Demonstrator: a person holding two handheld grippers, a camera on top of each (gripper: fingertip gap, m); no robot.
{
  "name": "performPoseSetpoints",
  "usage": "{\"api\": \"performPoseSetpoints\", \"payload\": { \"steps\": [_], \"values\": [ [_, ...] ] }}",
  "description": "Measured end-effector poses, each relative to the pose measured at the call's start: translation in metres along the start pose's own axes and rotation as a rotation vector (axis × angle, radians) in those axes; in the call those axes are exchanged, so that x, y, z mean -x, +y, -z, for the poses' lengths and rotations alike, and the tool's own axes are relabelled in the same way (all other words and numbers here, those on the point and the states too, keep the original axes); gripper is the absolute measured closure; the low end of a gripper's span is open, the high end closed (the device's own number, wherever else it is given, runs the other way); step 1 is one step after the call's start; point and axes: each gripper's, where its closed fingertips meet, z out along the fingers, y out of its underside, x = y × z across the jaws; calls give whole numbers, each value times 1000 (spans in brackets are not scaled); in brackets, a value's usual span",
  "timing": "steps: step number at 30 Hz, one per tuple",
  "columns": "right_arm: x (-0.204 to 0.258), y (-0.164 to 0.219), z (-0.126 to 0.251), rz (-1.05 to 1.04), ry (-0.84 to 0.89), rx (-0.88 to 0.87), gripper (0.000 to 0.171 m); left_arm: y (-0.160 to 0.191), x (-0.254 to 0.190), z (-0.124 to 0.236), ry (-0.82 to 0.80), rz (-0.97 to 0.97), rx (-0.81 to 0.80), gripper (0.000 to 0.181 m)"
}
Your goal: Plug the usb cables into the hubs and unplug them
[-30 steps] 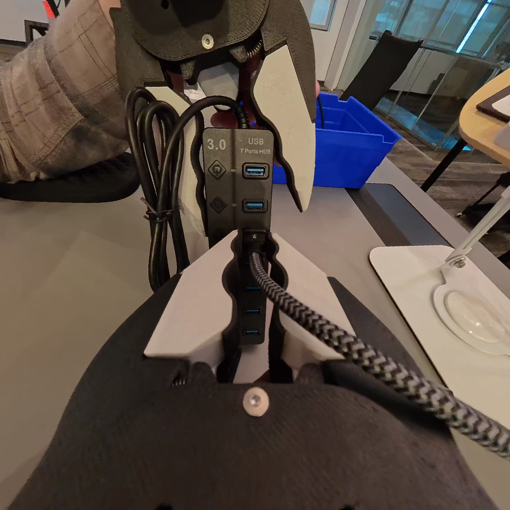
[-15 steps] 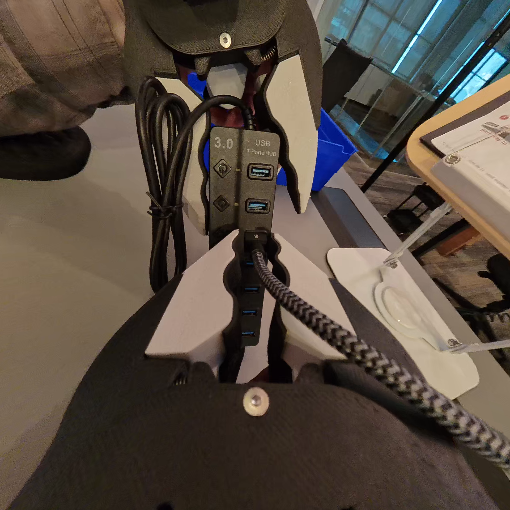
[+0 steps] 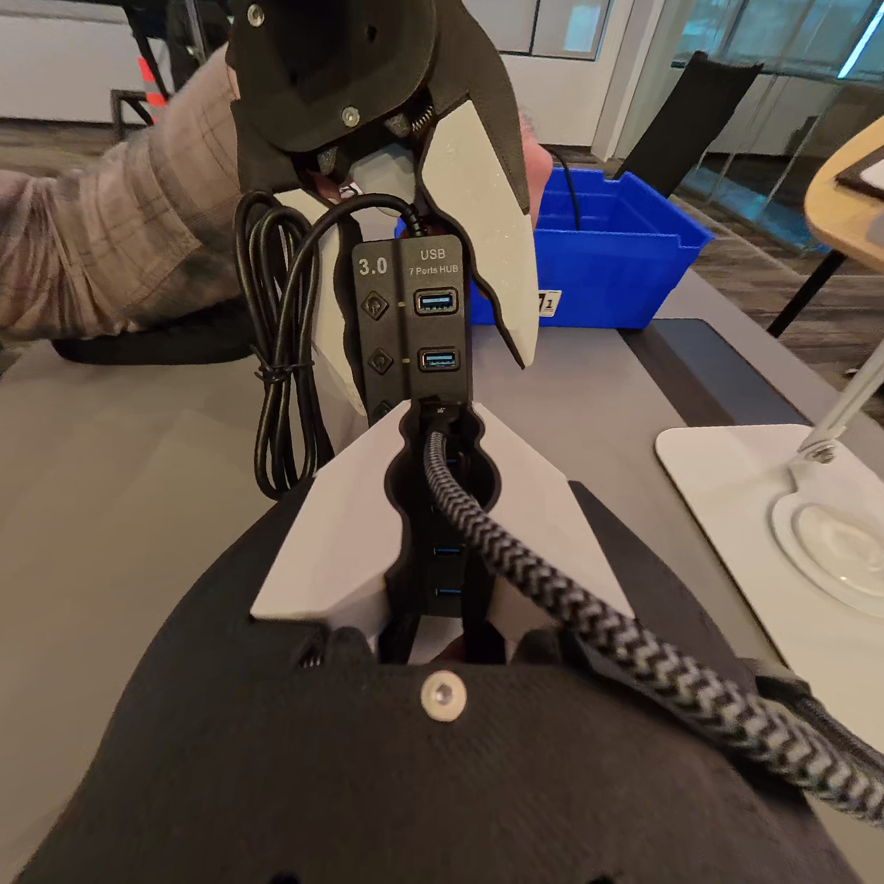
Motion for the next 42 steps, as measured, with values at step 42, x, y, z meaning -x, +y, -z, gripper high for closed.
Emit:
{"api": "performPoseSetpoints", "payload": {
  "steps": [42],
  "values": [
    [-10, -10, -4, 221, 263, 129, 157, 15, 11, 3, -14, 76, -33, 110]
  ]
}}
